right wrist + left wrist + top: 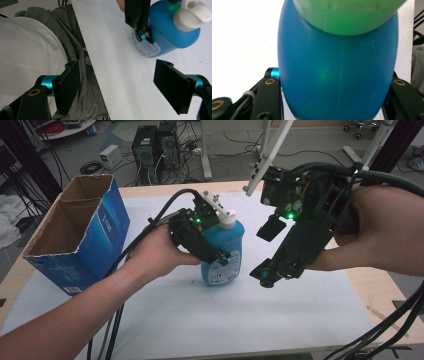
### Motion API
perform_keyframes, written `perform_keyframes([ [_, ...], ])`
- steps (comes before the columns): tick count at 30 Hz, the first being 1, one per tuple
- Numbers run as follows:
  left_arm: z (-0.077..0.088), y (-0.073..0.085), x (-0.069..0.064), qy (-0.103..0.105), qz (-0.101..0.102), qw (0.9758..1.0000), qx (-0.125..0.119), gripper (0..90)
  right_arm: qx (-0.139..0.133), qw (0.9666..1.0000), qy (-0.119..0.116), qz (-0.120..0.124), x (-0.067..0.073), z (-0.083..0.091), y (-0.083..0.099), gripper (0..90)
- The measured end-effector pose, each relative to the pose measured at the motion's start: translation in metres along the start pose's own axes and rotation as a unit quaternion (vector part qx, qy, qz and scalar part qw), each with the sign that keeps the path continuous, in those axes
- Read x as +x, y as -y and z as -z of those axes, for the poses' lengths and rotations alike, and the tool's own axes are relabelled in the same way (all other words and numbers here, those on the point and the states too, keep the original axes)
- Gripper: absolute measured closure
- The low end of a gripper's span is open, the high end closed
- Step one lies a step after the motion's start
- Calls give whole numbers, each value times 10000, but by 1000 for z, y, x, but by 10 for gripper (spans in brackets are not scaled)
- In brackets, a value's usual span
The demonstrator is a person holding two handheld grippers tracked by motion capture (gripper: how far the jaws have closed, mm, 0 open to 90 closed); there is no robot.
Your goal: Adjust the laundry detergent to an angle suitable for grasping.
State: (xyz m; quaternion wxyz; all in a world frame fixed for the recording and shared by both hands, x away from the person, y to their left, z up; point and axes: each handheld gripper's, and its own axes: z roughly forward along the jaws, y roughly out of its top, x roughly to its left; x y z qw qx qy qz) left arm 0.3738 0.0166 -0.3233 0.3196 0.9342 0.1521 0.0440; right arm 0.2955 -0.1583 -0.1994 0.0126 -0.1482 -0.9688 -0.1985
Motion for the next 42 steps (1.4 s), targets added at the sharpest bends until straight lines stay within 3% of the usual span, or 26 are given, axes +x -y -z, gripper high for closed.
perform_keyframes([
  [9, 23, 10, 9, 358, -587, 9976, -13, 443, -24, 10000, 0, 70, 1, 1, -1, 215],
  [10, 24, 12, 8, 375, -584, 9976, -51, 443, -21, 10000, 1, 65, 1, 1, -1, 215],
  [12, 27, 15, 10, 428, -842, 9955, 33, 443, -12, 10000, 3, 58, 1, 1, -1, 215],
  [14, 28, 19, 10, 456, -939, 9945, 84, 443, -21, 10000, -2, 83, 1, 0, -2, 215],
  [19, 26, 27, 12, 567, -939, 9940, 48, 443, -9, 10000, -6, 81, 2, -1, -4, 215],
  [28, 15, 38, 12, 670, -1181, 9906, 146, 442, 34, 10000, -25, 87, 2, -3, -5, 215],
  [37, 10, 42, 11, 717, -1224, 9899, 12, 441, 23, 9999, -39, 151, 2, -4, -6, 215],
  [42, 11, 45, 12, 690, -1094, 9916, -16, 435, 35, 9999, -35, 159, 2, -5, -6, 215],
])
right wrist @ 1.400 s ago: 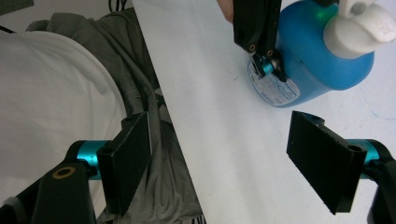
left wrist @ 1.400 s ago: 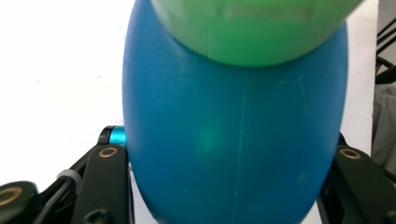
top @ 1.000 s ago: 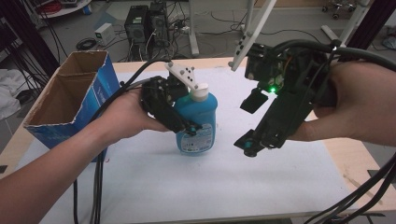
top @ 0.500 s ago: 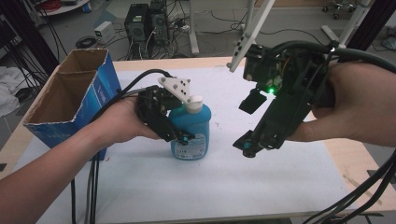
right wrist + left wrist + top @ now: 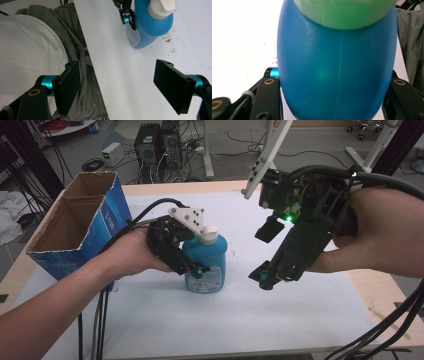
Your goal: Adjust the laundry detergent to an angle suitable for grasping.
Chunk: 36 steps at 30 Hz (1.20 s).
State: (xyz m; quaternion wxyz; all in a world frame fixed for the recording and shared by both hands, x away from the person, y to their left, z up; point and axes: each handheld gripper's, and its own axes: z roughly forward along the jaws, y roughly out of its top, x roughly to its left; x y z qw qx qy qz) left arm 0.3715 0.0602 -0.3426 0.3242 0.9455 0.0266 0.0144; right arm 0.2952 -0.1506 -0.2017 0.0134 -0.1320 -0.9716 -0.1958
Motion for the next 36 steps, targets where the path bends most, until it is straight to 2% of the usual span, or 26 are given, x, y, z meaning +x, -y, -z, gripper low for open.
perform_keyframes([
  [8, 1, 1, -3, -77, 48, 10000, 15, 426, 21, 10000, -16, 51, 1, -2, -3, 215],
  [13, -1, 1, -4, -76, 91, 9998, 135, 364, -1, 10000, -16, 74, 2, -1, -3, 215],
  [17, 0, -1, -6, -68, 311, 9991, 265, 282, 9, 10000, -14, 74, 2, 0, -3, 215],
  [19, 5, -2, -8, -153, 421, 9982, 389, 256, 15, 10000, -11, 79, 2, 0, -4, 215],
  [21, 11, -2, -10, -204, 538, 9965, 601, 224, 3, 10000, -8, 90, 3, 0, -5, 215],
  [26, 34, 1, -14, -398, 850, 9918, 864, 192, -9, 9999, -27, 165, 3, 0, -7, 215],
  [31, 63, 7, -6, -703, 1293, 9837, 1035, 192, 6, 9998, -61, 194, 3, -2, -10, 215],
  [34, 79, 8, 1, -880, 1463, 9791, 1105, 192, 24, 9997, -85, 221, 4, -3, -13, 215],
  [36, 89, 7, 4, -957, 1515, 9769, 1166, 192, 25, 9996, -108, 249, 5, -4, -15, 215],
])
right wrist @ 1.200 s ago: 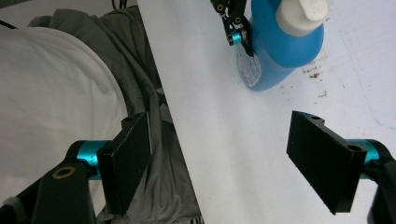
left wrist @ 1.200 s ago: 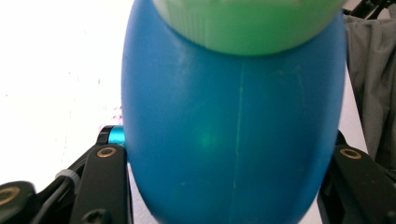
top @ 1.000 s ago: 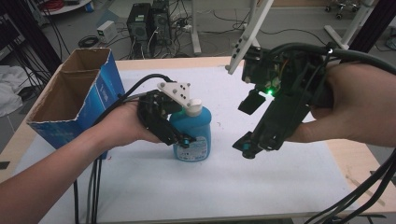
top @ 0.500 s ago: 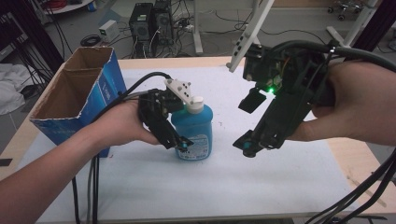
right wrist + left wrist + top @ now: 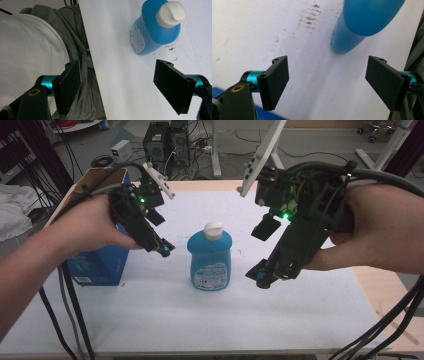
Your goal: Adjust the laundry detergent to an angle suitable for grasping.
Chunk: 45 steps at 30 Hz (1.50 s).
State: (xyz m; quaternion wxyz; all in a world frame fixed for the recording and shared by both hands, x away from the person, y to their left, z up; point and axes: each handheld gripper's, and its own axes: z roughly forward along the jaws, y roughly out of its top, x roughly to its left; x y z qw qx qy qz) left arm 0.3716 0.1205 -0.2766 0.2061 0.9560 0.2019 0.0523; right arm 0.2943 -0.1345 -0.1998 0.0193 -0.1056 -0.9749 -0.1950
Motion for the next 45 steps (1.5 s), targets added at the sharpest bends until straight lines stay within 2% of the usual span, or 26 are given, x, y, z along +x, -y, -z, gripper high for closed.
perform_keyframes([
  [3, 15, -3, 9, -129, 88, 9998, 86, 192, 29, 10000, -12, 61, 1, -1, -4, 215],
  [4, 15, -3, 9, -129, 88, 9998, 86, 192, 43, 10000, -28, 64, 1, -2, -5, 215],
  [5, 24, -6, 13, -230, 137, 9995, 152, 192, 61, 9999, -51, 96, 2, -3, -7, 215],
  [7, 30, -9, 18, -272, 190, 9991, 267, 192, 64, 9999, -68, 145, 2, -5, -10, 215],
  [10, 36, -12, 25, -367, 220, 9980, 459, 192, 118, 9997, -118, 177, 3, -9, -15, 215],
  [14, 40, -17, 34, -453, 382, 9968, 541, 192, 183, 9994, -161, 238, 4, -12, -21, 215],
  [18, 45, -19, 38, -466, 428, 9959, 650, 192, 164, 9994, -173, 264, 4, -12, -24, 215],
  [20, 47, -21, 39, -524, 473, 9952, 680, 192, 145, 9994, -192, 267, 2, -13, -26, 215],
  [25, 48, -22, 41, -503, 522, 9950, 693, 191, 165, 9994, -205, 241, 0, -16, -25, 215],
  [45, 47, -26, 39, -450, 434, 9955, 715, 192, 123, 9996, -150, 182, 3, -12, -18, 215],
])
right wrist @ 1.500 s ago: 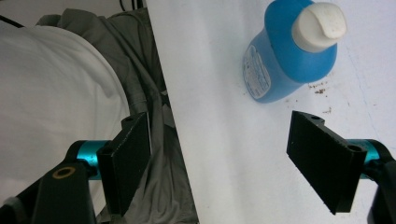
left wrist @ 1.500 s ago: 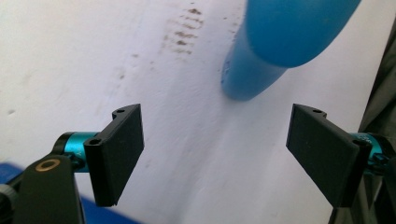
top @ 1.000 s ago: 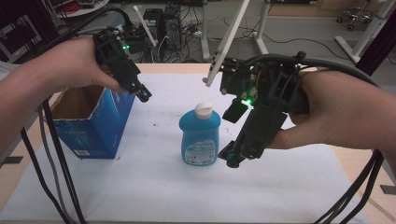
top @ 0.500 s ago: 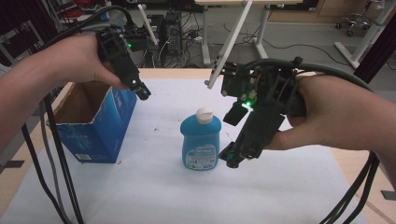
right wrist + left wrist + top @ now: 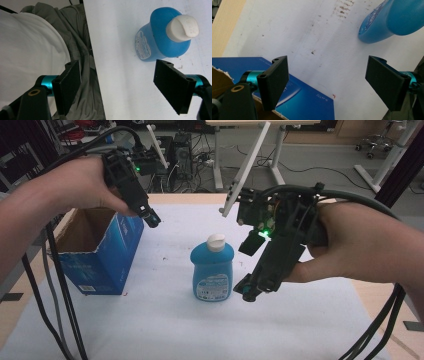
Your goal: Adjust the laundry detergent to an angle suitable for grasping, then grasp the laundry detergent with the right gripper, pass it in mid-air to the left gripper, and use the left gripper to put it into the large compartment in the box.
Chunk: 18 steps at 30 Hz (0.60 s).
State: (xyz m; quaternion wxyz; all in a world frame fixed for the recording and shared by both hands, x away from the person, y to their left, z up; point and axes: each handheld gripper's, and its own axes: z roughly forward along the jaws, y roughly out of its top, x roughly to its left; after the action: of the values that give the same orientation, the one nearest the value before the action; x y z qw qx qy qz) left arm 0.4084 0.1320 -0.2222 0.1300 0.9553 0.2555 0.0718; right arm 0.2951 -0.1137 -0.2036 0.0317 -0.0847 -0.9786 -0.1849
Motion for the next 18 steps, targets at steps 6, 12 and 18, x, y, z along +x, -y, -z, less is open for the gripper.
perform_keyframes([
  [6, -1, 0, 0, 48, 21, 10000, 28, 192, 9, 10000, 11, 14, -3, 1, 2, 215],
  [12, -1, 2, 2, 74, -10, 10000, 47, 192, -86, 10000, 5, 19, -6, 5, 3, 215],
  [18, -1, 2, 4, 98, 19, 9999, 30, 192, -472, 9989, -50, 53, -18, 19, 17, 215],
])
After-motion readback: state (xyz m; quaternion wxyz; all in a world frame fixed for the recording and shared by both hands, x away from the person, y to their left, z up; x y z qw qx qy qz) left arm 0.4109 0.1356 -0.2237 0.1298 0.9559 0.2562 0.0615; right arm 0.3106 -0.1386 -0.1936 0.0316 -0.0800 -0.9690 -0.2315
